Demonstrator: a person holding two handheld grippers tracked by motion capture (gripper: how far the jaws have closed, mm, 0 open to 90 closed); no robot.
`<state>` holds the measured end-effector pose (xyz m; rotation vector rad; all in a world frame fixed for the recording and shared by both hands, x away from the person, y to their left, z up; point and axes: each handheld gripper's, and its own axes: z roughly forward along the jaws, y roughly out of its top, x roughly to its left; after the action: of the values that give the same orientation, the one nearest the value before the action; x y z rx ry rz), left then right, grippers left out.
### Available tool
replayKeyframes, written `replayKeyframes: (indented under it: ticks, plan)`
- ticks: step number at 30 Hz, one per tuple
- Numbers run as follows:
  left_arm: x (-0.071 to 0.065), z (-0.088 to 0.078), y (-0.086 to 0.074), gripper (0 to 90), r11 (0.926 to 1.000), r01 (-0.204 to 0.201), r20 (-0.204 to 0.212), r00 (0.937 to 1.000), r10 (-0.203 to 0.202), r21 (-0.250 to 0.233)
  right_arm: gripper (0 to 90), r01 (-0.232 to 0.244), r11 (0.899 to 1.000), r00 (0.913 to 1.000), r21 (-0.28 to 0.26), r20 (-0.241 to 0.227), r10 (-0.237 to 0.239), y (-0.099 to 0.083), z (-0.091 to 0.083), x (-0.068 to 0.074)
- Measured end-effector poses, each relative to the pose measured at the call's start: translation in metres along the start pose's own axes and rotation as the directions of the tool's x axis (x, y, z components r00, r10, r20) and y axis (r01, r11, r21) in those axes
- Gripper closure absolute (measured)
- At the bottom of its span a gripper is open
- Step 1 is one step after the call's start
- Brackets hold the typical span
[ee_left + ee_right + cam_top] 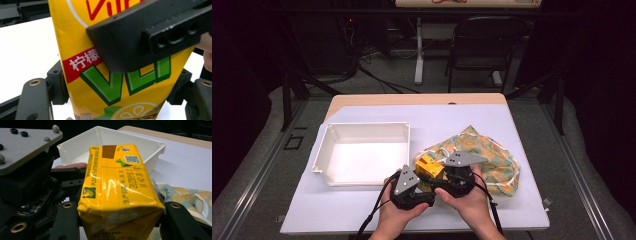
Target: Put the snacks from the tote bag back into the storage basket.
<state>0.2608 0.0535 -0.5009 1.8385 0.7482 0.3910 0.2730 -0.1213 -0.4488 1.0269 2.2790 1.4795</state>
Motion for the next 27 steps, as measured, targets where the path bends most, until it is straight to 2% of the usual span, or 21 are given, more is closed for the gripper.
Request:
replayKeyframes:
  ticks: [3, 7, 10, 17, 21, 27]
  plan:
    - [-0.002, -0.002, 0.001, 28.6, 0.9999, -0.015, -0.024, 0.9996, 0.015, -0.005, 49.4, 0.003, 1.0, 1.0, -0.01, 0.005, -0.003, 0.0, 0.001, 0.001]
    - [-0.001, -0.004, 0.001, 29.8, 0.9997, -0.024, -0.025, 0.9994, 0.024, 0.005, 45.7, 0.02, 1.0, 0.9997, -0.024, -0.014, -0.02, 0.001, -0.001, 0.001]
    - [0.003, -0.004, 0.0, 29.9, 1.0, -0.003, -0.031, 0.9995, 0.003, 0.008, 37.4, -0.01, 0.999, 0.9991, -0.049, -0.041, 0.008, 0.002, -0.004, -0.003]
    - [0.016, -0.011, 0.002, 29.9, 0.9997, 0.024, -0.062, 0.9978, -0.024, 0.001, 28.3, -0.001, 0.995, 0.9981, -0.095, -0.061, -0.005, 0.003, -0.012, -0.005]
    - [0.027, -0.016, 0.002, 29.9, 0.9984, 0.055, -0.083, 0.995, -0.056, -0.012, 25.0, 0.006, 0.994, 0.9985, -0.11, -0.054, -0.012, 0.003, -0.017, -0.009]
    - [0.038, -0.024, 0.005, 29.9, 0.9978, 0.061, -0.109, 0.9919, -0.064, -0.025, 21.2, 0.005, 0.993, 0.9995, -0.121, -0.029, -0.009, 0.003, -0.023, -0.014]
